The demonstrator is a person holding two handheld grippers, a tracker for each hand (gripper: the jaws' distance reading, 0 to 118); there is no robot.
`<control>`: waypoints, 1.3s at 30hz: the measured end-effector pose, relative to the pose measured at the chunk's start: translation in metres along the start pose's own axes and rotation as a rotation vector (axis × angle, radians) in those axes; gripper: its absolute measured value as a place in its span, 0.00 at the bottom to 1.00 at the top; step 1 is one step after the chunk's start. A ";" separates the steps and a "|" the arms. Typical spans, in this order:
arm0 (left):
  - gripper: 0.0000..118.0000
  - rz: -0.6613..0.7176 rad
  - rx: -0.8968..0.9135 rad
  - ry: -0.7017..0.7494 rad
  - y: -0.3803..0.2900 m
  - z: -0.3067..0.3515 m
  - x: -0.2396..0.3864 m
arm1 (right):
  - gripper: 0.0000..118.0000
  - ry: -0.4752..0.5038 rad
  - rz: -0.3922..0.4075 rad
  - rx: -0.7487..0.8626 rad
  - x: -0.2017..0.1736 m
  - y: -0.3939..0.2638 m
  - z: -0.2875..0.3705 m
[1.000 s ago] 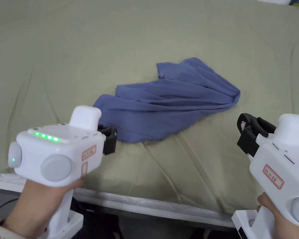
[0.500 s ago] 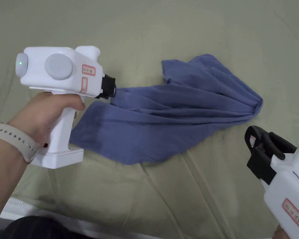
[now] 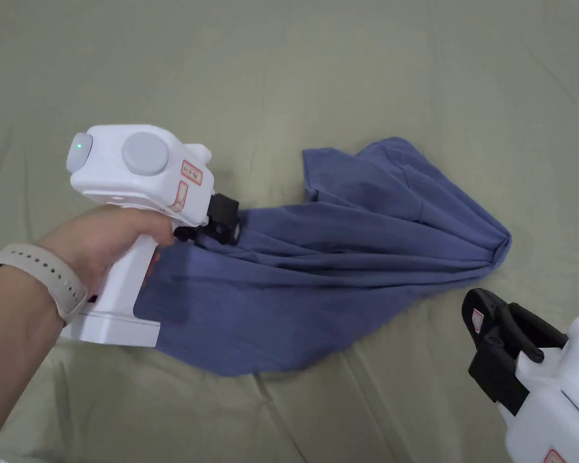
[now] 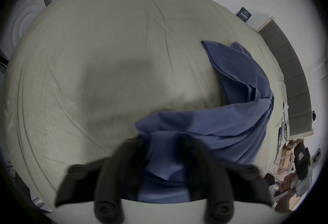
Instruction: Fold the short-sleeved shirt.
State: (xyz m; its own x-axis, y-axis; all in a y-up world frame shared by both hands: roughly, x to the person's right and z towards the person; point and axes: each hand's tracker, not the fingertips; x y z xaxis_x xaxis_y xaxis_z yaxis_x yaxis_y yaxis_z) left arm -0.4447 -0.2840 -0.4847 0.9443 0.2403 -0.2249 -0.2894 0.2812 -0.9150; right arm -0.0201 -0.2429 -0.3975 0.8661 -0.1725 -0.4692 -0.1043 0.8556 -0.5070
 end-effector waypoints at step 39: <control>0.10 0.016 0.203 -0.167 -0.030 0.010 -0.026 | 0.74 0.202 0.584 -0.817 -0.037 0.157 -0.379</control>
State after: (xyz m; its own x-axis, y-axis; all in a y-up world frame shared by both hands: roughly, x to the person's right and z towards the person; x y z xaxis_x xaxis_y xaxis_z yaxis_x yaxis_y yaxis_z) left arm -0.4621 -0.2893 -0.4475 0.9053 0.3913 -0.1652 -0.3456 0.4526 -0.8220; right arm -0.2535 -0.2869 -0.7340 0.4826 0.0207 -0.8756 -0.8500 0.2518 -0.4626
